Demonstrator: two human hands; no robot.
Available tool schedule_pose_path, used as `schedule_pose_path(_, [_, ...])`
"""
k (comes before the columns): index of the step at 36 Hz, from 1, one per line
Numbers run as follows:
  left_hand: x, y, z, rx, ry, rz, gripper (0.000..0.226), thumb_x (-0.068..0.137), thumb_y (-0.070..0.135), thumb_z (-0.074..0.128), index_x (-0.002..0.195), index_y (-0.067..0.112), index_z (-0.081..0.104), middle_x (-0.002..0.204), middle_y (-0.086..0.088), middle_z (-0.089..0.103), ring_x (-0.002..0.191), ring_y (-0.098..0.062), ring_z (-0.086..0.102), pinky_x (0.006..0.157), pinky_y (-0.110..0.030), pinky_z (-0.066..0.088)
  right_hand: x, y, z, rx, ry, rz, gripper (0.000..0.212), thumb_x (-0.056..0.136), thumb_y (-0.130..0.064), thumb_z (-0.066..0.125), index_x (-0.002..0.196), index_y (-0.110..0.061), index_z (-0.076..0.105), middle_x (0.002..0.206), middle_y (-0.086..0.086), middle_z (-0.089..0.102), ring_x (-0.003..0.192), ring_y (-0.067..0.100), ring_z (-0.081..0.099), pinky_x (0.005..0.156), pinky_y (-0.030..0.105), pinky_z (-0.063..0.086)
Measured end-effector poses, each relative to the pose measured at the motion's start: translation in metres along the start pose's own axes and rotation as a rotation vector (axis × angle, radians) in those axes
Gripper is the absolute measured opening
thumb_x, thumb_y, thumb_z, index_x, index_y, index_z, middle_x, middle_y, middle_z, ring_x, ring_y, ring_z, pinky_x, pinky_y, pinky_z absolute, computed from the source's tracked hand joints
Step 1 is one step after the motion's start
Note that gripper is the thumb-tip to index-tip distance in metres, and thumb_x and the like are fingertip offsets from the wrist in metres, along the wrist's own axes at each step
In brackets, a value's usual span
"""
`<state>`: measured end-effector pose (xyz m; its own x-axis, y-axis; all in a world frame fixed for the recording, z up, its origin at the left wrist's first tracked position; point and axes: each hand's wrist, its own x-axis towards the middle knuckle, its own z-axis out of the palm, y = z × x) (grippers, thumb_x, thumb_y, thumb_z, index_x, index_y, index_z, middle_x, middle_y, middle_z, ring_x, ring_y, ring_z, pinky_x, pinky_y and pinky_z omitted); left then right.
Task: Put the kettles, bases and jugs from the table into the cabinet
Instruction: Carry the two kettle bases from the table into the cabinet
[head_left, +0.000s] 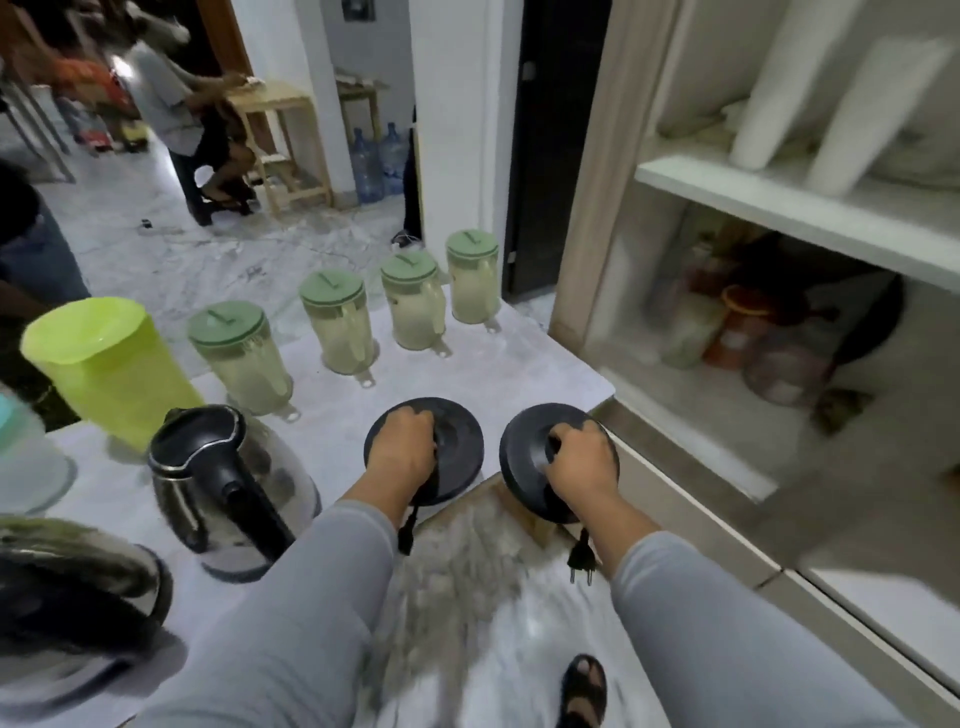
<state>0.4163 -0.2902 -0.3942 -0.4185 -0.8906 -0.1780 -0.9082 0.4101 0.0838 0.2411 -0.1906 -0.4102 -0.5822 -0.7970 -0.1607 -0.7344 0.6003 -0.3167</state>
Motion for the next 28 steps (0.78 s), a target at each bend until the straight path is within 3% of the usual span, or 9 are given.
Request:
schedule_pose_path(13, [-0.063, 0.124, -0.046, 0.142, 0.143, 0.370, 0.033, 0.094, 0.015, 0.042, 0.124, 0.006, 0.053, 0.126, -0.016, 0.056, 0.115, -0.030, 0.055, 0.093, -0.036, 0.048, -0.107, 0.107, -0.090, 0.019, 0.269, 0.254, 0.040, 0.091, -0.012, 0.048, 0.129, -0.017, 0.058, 0.136, 0.013, 0.040, 0.121, 0.034, 0.046, 0.092, 0.035, 0.044])
schedule_pose_path(28, [-0.185, 0.360, -0.125, -0.049, 0.361, 0.784, 0.036, 0.095, 0.012, 0.042, 0.128, 0.005, 0.052, 0.128, -0.020, 0.052, 0.117, -0.033, 0.053, 0.095, -0.040, 0.049, -0.293, 0.273, -0.292, -0.072, 0.656, 0.582, 0.039, 0.090, -0.018, 0.055, 0.129, -0.016, 0.058, 0.137, 0.015, 0.042, 0.125, 0.034, 0.044, 0.097, 0.041, 0.045])
